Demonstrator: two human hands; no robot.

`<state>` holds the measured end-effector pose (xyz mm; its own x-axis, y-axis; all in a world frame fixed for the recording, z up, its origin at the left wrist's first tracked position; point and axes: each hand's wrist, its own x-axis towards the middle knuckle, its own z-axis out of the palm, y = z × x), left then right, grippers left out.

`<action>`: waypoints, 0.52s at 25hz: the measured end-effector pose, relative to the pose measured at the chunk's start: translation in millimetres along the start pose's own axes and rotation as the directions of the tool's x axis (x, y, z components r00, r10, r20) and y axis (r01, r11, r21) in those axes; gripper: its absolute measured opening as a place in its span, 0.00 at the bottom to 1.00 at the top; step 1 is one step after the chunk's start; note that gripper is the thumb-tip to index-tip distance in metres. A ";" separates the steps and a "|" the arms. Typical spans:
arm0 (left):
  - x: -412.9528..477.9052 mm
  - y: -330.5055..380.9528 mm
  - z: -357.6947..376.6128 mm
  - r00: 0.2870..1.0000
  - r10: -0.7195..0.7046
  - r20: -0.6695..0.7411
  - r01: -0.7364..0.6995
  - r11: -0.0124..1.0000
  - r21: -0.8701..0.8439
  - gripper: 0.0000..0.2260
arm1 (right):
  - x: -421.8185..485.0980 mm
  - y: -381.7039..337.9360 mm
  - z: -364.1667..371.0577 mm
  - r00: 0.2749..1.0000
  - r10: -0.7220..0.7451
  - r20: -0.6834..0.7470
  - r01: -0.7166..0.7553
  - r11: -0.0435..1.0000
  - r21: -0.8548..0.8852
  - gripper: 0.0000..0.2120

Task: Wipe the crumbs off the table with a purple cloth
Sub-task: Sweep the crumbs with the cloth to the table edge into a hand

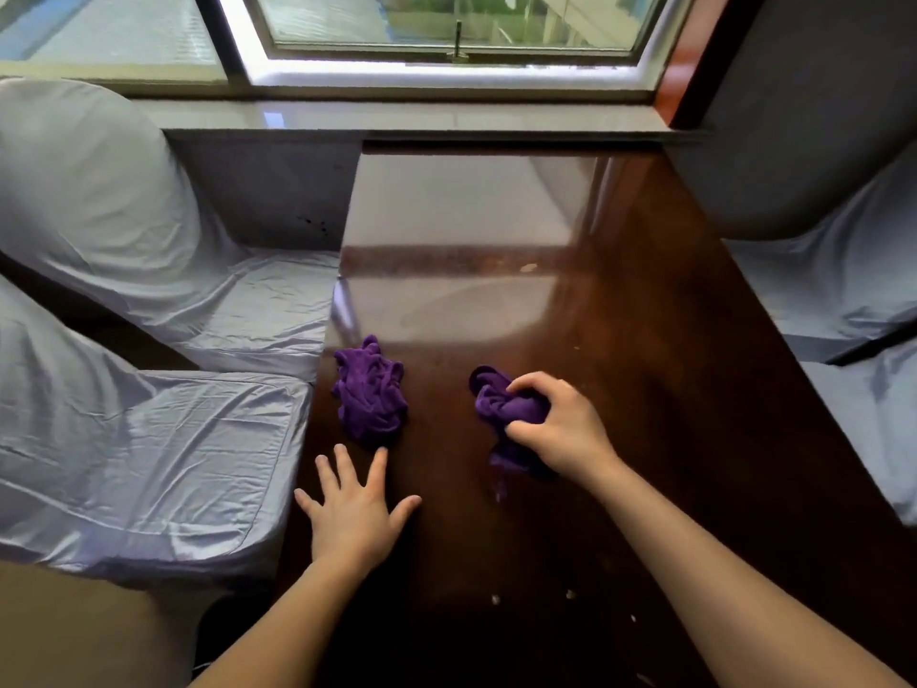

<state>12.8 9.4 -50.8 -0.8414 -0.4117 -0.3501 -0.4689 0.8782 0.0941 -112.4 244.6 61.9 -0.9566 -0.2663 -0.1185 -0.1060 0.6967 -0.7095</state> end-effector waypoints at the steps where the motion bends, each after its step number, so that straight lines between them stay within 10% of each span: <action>1: -1.3 -0.1 1.8 1.000 -0.001 -0.011 0.001 1.000 0.004 0.39 | -13.9 12.4 -24.3 0.998 0.011 -0.061 -0.009 1.000 0.021 0.22; 8: -5.2 -3.0 10.4 0.998 -0.001 -0.066 -0.005 0.995 -0.102 0.37 | -127.2 151.0 -174.6 0.877 0.332 -0.348 -0.372 0.926 -0.055 0.33; 13: -45.5 -6.9 28.3 0.947 0.128 -0.295 -0.211 0.939 -0.271 0.23 | -189.2 223.8 -138.4 0.806 0.524 -0.276 -0.563 0.823 -0.079 0.30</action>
<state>61.9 28.9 -61.9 -0.9358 -0.3497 -0.0444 -0.3357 0.8459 0.4144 7.3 543.1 21.7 -0.9011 0.3346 -0.2758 0.4295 0.7758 -0.4622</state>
